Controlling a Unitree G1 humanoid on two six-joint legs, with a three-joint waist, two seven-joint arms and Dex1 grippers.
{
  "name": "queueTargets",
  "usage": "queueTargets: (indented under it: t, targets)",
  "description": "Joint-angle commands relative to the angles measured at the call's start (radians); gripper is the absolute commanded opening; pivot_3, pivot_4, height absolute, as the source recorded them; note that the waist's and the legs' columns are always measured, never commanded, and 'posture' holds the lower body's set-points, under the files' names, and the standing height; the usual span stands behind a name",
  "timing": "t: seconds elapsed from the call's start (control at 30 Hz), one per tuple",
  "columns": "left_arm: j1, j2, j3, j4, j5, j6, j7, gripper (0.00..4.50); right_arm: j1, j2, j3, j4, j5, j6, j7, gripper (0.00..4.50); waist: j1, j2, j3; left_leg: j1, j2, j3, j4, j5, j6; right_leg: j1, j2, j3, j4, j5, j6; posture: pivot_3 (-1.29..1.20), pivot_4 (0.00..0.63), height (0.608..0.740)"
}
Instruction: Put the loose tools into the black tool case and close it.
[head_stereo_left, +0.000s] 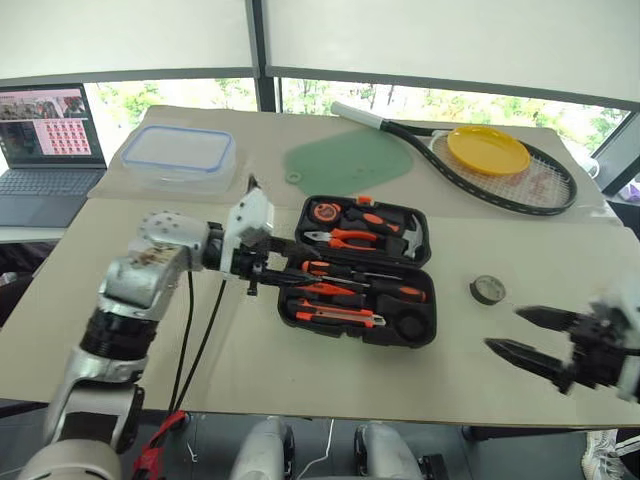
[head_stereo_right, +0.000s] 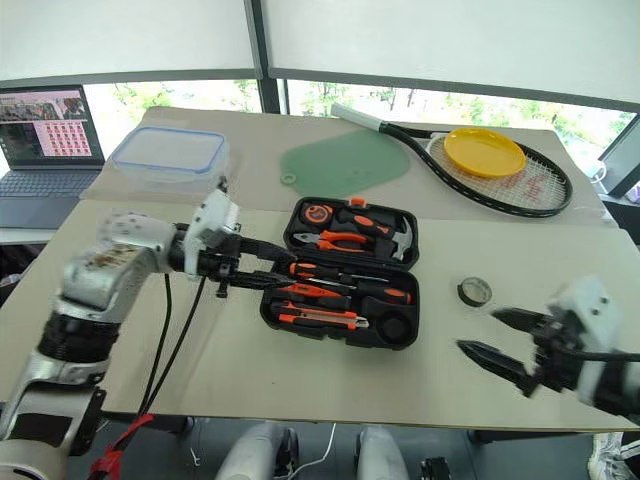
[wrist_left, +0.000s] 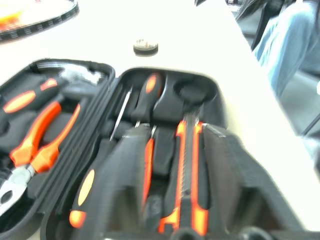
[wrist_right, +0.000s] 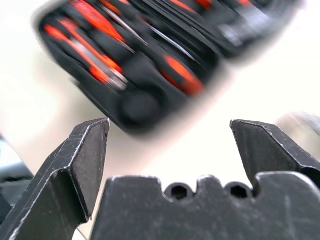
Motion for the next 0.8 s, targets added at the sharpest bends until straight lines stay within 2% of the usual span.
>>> queueTargets:
  t: [0.03,0.13,0.3,0.4,0.53,0.67,0.8]
  targets:
    - [0.045,0.065,0.065,-0.145,-0.096,0.080,0.006,3.57,0.039,-0.041,-0.107,0.098,-0.088,-0.044,0.096,4.50,-0.005,0.001,0.000,0.000,0.000,0.000,0.000,0.000,0.000,0.000,0.000,0.000,0.000,0.000,0.000,0.00,0.150,0.738]
    - [0.078,0.098,0.091,-0.213,-0.142,0.114,0.025,4.46,0.001,-0.086,-0.065,0.182,-0.137,-0.072,0.129,4.50,-0.013,0.001,0.000,0.002,0.000,0.002,-0.001,0.000,0.000,0.000,0.001,0.002,0.000,0.000,0.000,0.00,0.150,0.738]
    - [0.092,0.112,0.107,-0.282,-0.191,0.151,0.074,4.46,-0.160,-0.147,0.118,0.298,-0.207,-0.121,0.138,4.50,-0.013,0.001,0.000,0.003,0.000,0.003,-0.002,0.000,0.000,0.000,0.002,0.004,0.000,0.000,-0.001,0.00,0.150,0.738]
    - [0.094,0.117,0.101,-0.309,-0.193,0.150,0.103,4.46,-0.354,-0.156,0.331,0.402,-0.290,-0.182,0.123,4.50,-0.011,0.001,0.000,0.004,0.000,0.003,-0.002,0.000,-0.001,0.000,0.002,0.004,0.000,0.000,-0.001,0.00,0.150,0.738]
    - [0.104,0.130,0.086,-0.330,-0.166,0.120,0.133,4.46,-0.633,-0.091,0.585,0.594,-0.449,-0.249,0.069,4.50,-0.016,0.001,0.001,0.005,-0.001,0.005,-0.002,0.000,-0.001,0.000,0.002,0.007,-0.001,0.000,-0.001,0.00,0.150,0.738]
    - [0.110,0.144,0.084,-0.341,-0.171,0.120,0.147,4.46,-0.757,-0.038,0.671,0.716,-0.509,-0.296,0.074,4.50,-0.008,0.002,0.001,0.004,-0.002,0.006,-0.003,0.001,-0.002,-0.001,0.003,0.006,-0.001,0.000,-0.001,0.00,0.150,0.738]
    - [0.119,0.160,0.084,-0.342,-0.161,0.109,0.158,4.46,-0.804,0.002,0.715,0.788,-0.538,-0.346,0.102,4.50,-0.009,0.002,0.001,0.004,-0.001,0.006,-0.002,0.001,-0.002,-0.001,0.003,0.006,-0.001,-0.001,-0.001,0.00,0.150,0.738]
